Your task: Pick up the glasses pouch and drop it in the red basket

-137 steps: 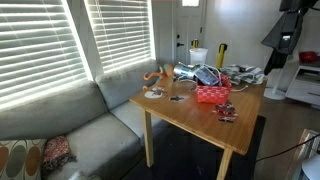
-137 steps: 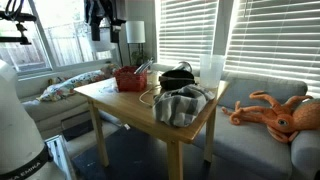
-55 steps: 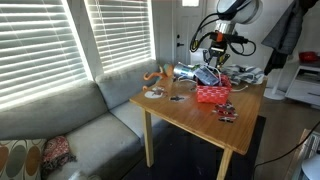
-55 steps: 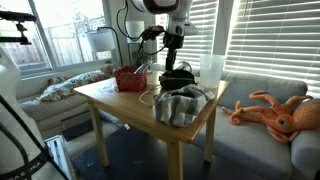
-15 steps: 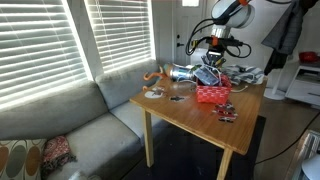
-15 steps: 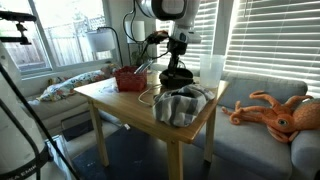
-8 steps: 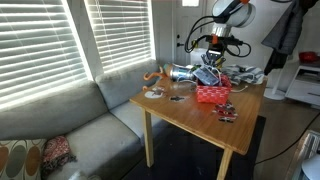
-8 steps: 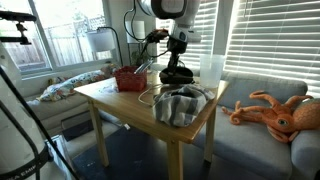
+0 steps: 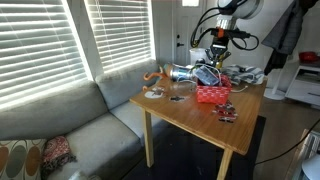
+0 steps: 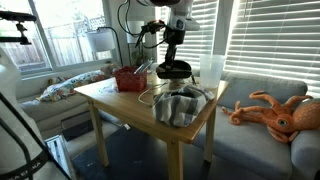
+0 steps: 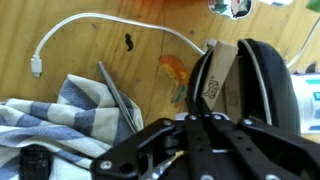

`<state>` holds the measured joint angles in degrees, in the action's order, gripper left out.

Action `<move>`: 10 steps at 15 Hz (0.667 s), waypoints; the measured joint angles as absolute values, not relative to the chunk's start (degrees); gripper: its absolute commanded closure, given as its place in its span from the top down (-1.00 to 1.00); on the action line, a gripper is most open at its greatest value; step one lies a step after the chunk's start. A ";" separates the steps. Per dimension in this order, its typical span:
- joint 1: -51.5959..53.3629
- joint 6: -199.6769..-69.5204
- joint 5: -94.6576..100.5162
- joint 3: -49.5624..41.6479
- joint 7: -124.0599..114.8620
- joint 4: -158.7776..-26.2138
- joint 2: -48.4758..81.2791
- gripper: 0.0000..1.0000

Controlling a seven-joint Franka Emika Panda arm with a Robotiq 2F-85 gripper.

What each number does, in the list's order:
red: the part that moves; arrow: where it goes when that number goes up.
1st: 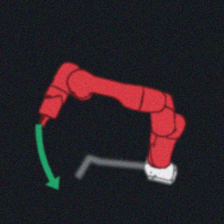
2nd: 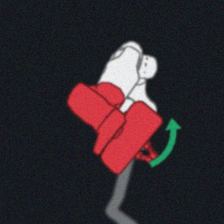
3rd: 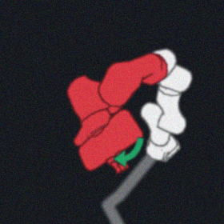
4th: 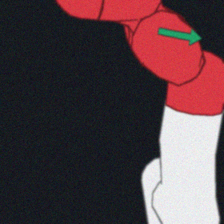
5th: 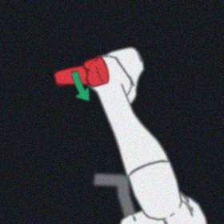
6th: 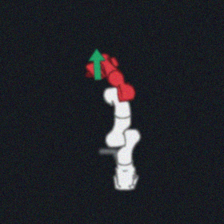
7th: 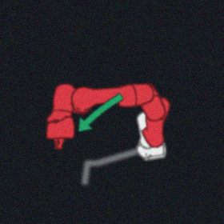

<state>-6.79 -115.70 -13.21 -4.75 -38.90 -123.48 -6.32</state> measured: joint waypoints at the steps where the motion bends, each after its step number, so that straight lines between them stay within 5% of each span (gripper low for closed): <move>1: -6.81 -115.50 -12.13 -4.75 -38.89 -124.03 -7.87 -0.98; 10: -6.85 -118.42 -3.50 -1.49 -37.50 -131.36 -23.29 -0.98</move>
<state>-6.85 -118.42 -3.50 -1.49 -37.50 -131.36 -23.29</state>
